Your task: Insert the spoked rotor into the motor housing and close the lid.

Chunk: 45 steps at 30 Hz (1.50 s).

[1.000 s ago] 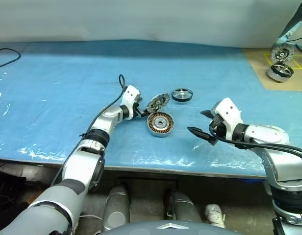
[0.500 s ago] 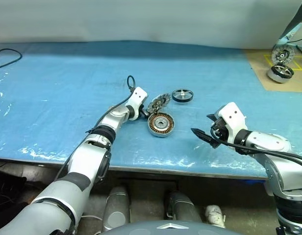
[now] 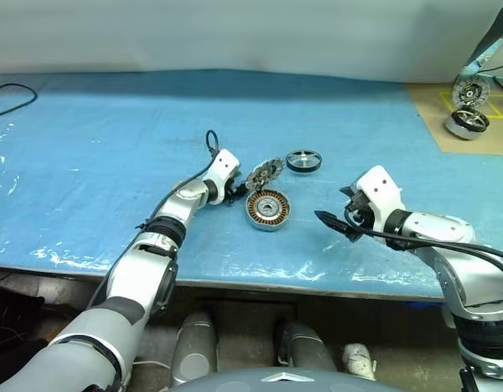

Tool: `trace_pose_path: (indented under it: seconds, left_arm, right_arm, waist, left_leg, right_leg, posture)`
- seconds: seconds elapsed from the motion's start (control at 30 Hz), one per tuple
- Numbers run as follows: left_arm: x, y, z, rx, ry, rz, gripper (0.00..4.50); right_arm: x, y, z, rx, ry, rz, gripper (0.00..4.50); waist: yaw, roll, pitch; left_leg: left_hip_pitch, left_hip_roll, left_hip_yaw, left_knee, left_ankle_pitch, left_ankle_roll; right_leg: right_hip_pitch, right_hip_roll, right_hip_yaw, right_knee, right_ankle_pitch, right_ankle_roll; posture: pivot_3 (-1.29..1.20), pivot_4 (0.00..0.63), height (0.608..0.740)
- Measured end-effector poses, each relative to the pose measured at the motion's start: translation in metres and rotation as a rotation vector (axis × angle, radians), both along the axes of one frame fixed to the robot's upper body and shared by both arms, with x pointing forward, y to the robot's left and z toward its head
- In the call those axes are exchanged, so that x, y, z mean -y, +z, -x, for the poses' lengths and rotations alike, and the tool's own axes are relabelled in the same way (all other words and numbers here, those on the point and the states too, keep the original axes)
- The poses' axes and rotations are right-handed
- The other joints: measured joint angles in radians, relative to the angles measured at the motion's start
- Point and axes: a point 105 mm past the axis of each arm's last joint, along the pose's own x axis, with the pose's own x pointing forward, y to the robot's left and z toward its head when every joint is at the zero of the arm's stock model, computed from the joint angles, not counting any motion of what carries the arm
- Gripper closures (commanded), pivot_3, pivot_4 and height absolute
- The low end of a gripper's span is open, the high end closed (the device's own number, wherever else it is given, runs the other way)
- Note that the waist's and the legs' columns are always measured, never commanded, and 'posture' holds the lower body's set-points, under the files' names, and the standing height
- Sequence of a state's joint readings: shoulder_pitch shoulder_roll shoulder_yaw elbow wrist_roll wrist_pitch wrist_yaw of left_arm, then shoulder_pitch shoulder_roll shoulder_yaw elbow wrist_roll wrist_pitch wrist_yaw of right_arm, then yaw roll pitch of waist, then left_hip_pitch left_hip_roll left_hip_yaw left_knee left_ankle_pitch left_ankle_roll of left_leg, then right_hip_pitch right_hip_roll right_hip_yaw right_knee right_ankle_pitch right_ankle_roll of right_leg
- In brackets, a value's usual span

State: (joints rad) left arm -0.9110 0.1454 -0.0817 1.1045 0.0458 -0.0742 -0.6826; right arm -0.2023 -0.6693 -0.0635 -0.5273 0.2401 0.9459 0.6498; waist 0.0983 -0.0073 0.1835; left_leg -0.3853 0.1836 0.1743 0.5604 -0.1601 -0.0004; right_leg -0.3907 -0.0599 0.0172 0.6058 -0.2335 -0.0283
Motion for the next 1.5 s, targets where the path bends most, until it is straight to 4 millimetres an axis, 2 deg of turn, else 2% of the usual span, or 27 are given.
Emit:
trace_pose_path:
  seconds: [0.07,0.2,0.4,0.53,0.67,0.8,0.9,1.07,1.23,1.37,1.5]
  left_arm:
    - [-0.001,-0.001,0.000,0.001,0.000,-0.003,3.28]
    - [-0.003,-0.001,0.003,-0.002,-0.021,-0.004,3.80]
    - [-0.009,0.001,0.007,0.002,-0.052,0.030,3.80]
    - [-0.021,0.002,0.018,-0.001,-0.121,0.097,3.80]
    - [-0.046,0.004,0.035,-0.037,-0.206,0.157,3.80]
    - [-0.067,0.022,0.047,-0.031,-0.266,0.166,3.80]
    - [-0.071,0.042,0.059,-0.006,-0.340,0.162,3.80]
    - [-0.053,0.064,0.081,0.023,-0.480,0.183,3.80]
    - [-0.022,0.073,0.096,0.050,-0.588,0.192,3.80]
    - [0.009,0.055,0.103,0.021,-0.651,0.148,3.80]
    - [0.027,0.038,0.086,0.011,-0.574,0.096,3.80]
  right_arm:
    - [0.001,0.001,-0.002,0.002,-0.002,0.003,0.18]
    - [0.000,0.005,-0.004,0.020,0.004,0.003,0.18]
    - [-0.003,0.004,-0.003,0.015,0.016,-0.003,0.18]
    - [-0.006,0.006,-0.003,0.028,0.031,-0.012,0.18]
    - [-0.006,0.005,-0.002,0.028,0.037,-0.018,0.18]
    - [-0.006,0.005,-0.003,0.031,0.037,-0.023,0.18]
    - [-0.006,0.004,-0.004,0.025,0.032,-0.026,0.18]
    - [-0.009,0.001,-0.005,0.016,0.045,-0.029,0.18]
    - [-0.008,0.001,-0.004,0.006,0.057,-0.031,0.18]
    - [-0.005,0.001,-0.001,-0.006,0.066,-0.022,0.18]
    - [-0.002,0.003,0.001,-0.003,0.058,-0.033,0.18]
  waist:
    - [-0.001,0.000,0.000]
    - [-0.001,0.000,0.000]
    - [-0.003,0.000,0.000]
    - [-0.003,0.000,0.000]
    - [-0.002,0.000,0.000]
    - [-0.002,0.000,0.000]
    - [0.001,0.001,0.000]
    - [0.000,0.001,0.000]
    - [0.000,0.001,0.000]
    - [0.001,0.001,0.000]
    - [-0.001,0.001,0.000]
  left_leg:
    - [0.000,-0.001,0.000,0.000,0.000,0.000]
    - [0.001,-0.001,0.000,-0.001,0.000,0.000]
    - [0.001,-0.001,0.000,-0.005,0.000,0.000]
    - [-0.001,-0.002,0.001,-0.008,0.000,0.000]
    - [-0.008,-0.001,0.002,-0.009,0.000,0.000]
    - [-0.011,-0.002,0.002,-0.008,0.000,-0.001]
    - [-0.012,-0.002,0.002,-0.009,0.000,-0.001]
    - [-0.012,-0.002,0.003,-0.009,0.000,-0.001]
    - [-0.011,-0.002,0.003,-0.008,0.000,-0.001]
    - [-0.011,-0.002,0.003,-0.007,0.000,0.000]
    - [-0.012,-0.001,0.003,-0.005,0.000,0.000]
  right_leg:
    - [0.000,-0.001,0.000,0.000,0.000,0.000]
    - [0.000,-0.001,0.000,0.000,-0.001,0.001]
    - [-0.001,-0.001,0.000,-0.001,-0.001,0.001]
    - [-0.004,-0.001,0.001,-0.001,-0.002,0.001]
    - [-0.012,0.000,0.002,0.000,-0.002,0.001]
    - [-0.015,-0.001,0.001,0.000,-0.002,0.001]
    - [-0.015,-0.001,0.000,0.000,-0.002,0.000]
    - [-0.015,-0.001,0.000,0.000,-0.002,0.000]
    - [-0.015,-0.001,0.000,0.000,-0.002,0.000]
    - [-0.014,-0.001,0.000,0.000,-0.002,0.001]
    - [-0.014,-0.001,0.001,0.001,-0.002,0.001]
  posture:
    - [0.00,0.150,0.740]
    - [0.00,0.150,0.740]
    - [0.00,0.150,0.740]
    - [0.00,0.150,0.740]
    - [0.00,0.150,0.740]
    - [0.00,0.150,0.740]
    - [0.00,0.150,0.740]
    - [0.00,0.150,0.740]
    - [0.00,0.150,0.740]
    - [0.00,0.150,0.740]
    - [0.00,0.150,0.740]
